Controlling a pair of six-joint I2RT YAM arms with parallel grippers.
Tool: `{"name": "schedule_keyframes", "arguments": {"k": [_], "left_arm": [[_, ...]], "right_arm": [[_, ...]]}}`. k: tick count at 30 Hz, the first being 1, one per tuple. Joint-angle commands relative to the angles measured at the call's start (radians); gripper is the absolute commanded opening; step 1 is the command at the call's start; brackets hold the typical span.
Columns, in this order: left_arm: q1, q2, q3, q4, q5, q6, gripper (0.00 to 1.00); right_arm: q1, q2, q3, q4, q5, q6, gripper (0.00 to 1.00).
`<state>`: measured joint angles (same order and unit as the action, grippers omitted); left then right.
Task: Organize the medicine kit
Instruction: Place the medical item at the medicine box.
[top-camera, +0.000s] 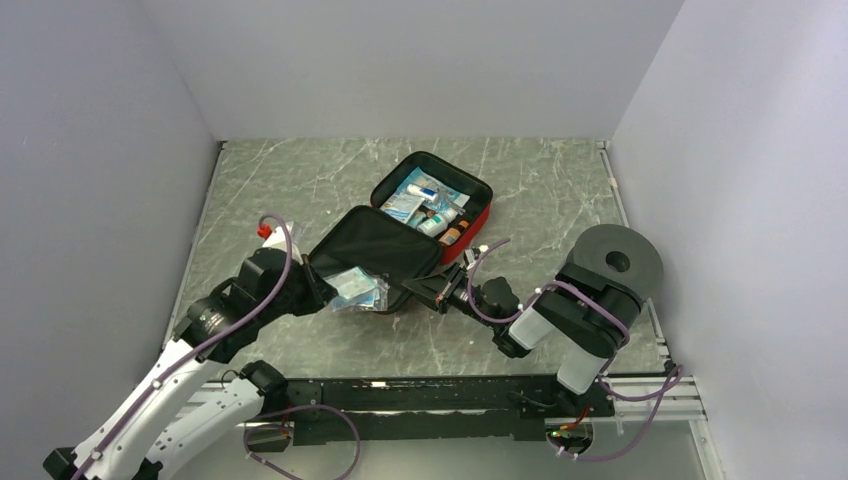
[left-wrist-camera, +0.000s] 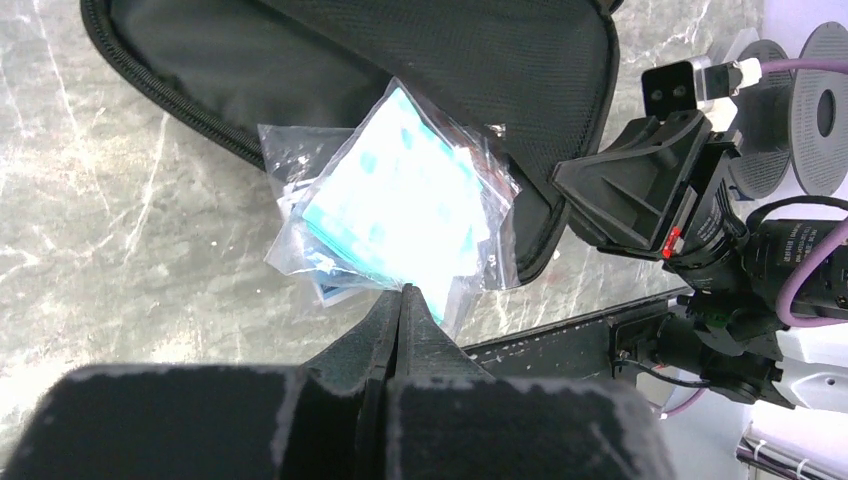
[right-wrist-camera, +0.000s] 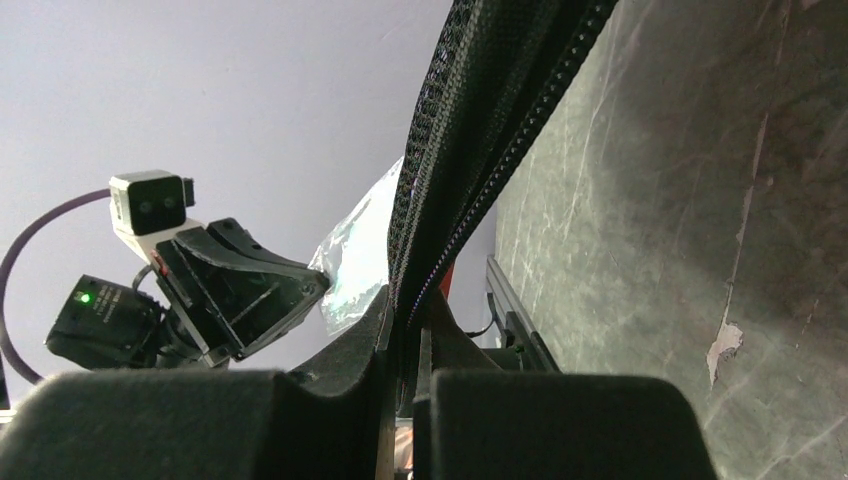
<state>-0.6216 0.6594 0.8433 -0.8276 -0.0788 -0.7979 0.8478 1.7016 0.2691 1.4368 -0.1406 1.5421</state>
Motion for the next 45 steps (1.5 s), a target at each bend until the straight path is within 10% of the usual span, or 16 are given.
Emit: {"name": "schedule_keyframes", "arguments": {"k": [1, 45], "left_arm": [[0.02, -0.044, -0.007, -0.004, 0.004, -0.03, 0.0], [0.131, 0.378, 0.104, 0.273, 0.245, 0.06, 0.06]], "right_arm": [[-0.013, -0.036, 0.021, 0.275, 0.029, -0.014, 0.0], [-0.035, -0.09, 0.03, 0.273, 0.014, -0.008, 0.0]]}}
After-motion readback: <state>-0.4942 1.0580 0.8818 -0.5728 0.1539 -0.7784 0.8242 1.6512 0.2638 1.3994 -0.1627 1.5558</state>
